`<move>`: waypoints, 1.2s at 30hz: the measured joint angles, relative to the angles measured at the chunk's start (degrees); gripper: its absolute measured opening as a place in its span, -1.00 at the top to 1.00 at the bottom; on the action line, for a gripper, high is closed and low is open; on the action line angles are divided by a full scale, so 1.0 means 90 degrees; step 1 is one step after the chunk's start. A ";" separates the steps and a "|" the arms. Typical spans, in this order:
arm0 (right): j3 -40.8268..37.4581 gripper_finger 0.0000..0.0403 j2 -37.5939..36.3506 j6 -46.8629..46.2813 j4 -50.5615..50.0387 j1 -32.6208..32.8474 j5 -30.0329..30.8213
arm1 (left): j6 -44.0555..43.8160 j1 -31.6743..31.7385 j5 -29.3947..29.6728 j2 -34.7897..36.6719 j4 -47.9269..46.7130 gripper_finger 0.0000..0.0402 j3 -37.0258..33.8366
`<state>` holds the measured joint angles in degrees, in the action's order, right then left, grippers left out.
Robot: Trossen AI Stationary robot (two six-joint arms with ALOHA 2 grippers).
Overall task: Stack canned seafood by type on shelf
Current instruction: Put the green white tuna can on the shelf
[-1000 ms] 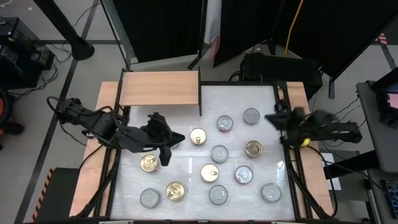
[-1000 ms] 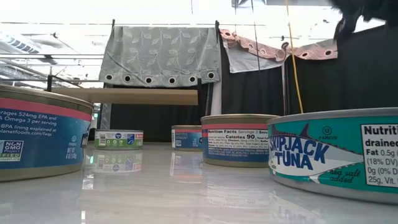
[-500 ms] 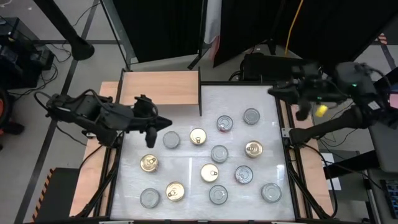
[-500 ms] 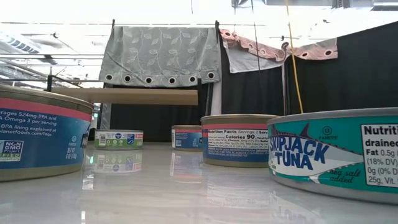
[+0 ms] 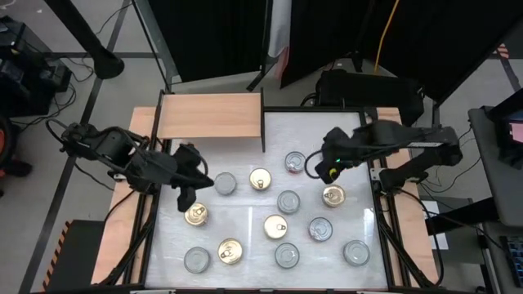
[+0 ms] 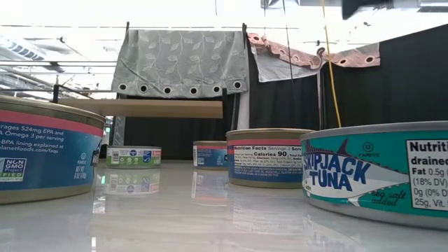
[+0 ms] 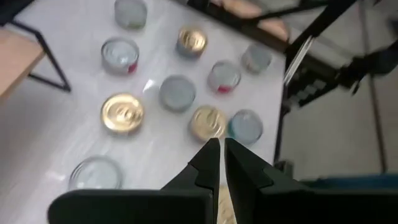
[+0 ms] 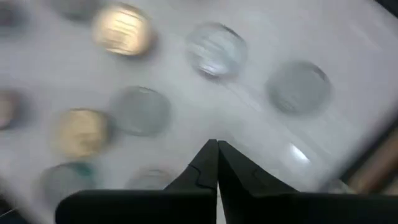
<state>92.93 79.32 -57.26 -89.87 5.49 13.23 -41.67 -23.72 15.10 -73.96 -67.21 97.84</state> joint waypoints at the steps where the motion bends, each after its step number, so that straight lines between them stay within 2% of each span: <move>1: -0.0338 1.00 -0.0109 -0.0049 0.0011 -0.0163 -0.0010 | 0.0000 -0.0034 0.0004 -0.0025 -0.0102 0.87 0.0000; 6: -0.2223 1.00 -0.0853 0.0528 0.0319 -0.1580 -0.0745 | -0.0002 -0.0047 0.0006 -0.0195 -0.0302 0.87 0.0000; 10: -0.3681 1.00 -0.1246 0.0683 0.1144 -0.2761 -0.1047 | -0.0004 -0.0036 0.0121 -0.0320 -0.0259 0.87 0.0000; 16: -0.5087 1.00 -0.1378 0.0628 0.2936 -0.3467 -0.1705 | -0.0336 0.0056 0.0171 -0.0513 -0.0249 0.87 0.0000; 20: -0.5439 1.00 -0.1155 0.0666 0.3823 -0.3660 -0.1799 | -0.0504 0.0113 0.0191 -0.0591 -0.0221 0.87 0.0000; 29: -0.5453 1.00 -0.0226 0.1634 0.4090 -0.4016 -0.1653 | -0.0503 0.0352 0.0215 -0.0672 -0.0059 0.87 0.0000; 36: -0.5453 1.00 0.0006 0.1692 0.4345 -0.4033 -0.1804 | -0.0500 0.0551 0.0212 -0.0665 -0.0062 0.87 0.0000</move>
<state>43.86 79.38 -42.03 -50.77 -30.81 -3.00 -46.17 -18.76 17.02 -79.94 -67.77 97.84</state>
